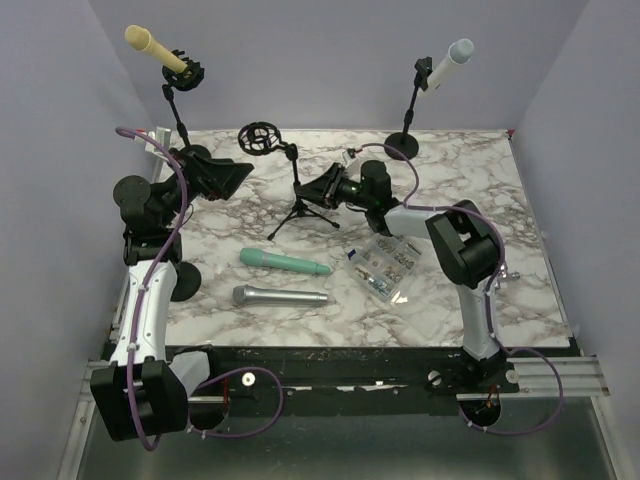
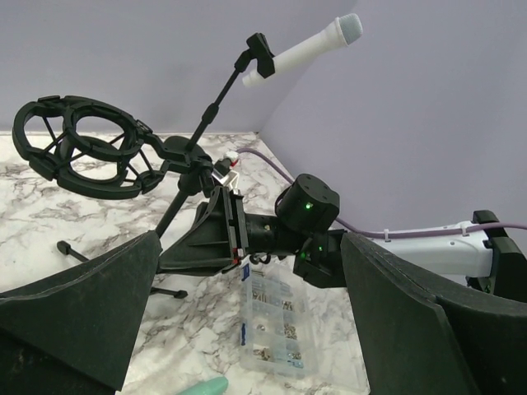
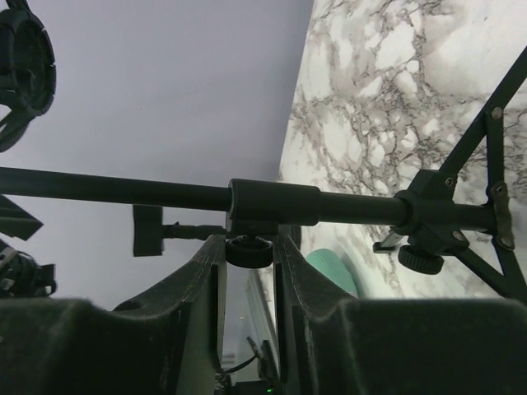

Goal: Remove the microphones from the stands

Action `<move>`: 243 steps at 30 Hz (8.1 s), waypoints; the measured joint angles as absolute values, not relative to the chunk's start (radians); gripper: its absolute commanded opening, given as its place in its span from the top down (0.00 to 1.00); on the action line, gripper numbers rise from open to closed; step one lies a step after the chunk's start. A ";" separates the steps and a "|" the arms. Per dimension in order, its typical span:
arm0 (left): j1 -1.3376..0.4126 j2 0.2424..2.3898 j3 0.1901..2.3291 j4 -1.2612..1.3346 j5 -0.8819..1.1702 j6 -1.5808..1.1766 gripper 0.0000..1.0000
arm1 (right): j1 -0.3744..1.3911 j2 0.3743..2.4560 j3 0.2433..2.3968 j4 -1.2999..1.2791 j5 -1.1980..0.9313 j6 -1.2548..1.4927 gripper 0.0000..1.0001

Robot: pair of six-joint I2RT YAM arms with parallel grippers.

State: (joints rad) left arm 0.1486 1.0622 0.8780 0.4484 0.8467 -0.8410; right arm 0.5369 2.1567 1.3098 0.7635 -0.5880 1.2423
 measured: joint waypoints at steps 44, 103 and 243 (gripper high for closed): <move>0.149 1.087 0.874 0.469 0.850 -0.844 0.07 | 0.854 1.708 1.377 -0.035 0.235 0.351 0.18; -0.513 1.641 1.172 -0.191 -0.460 -0.576 0.23 | 0.854 0.992 0.468 0.382 0.422 0.286 0.03; 0.232 1.689 1.371 0.533 0.230 -0.511 0.21 | 0.846 1.082 0.440 0.454 0.421 0.297 0.02</move>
State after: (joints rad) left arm 0.2317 1.6886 1.3708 0.5327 0.2302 -0.5114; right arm 0.8455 1.0817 0.4397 0.4538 0.4213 0.2974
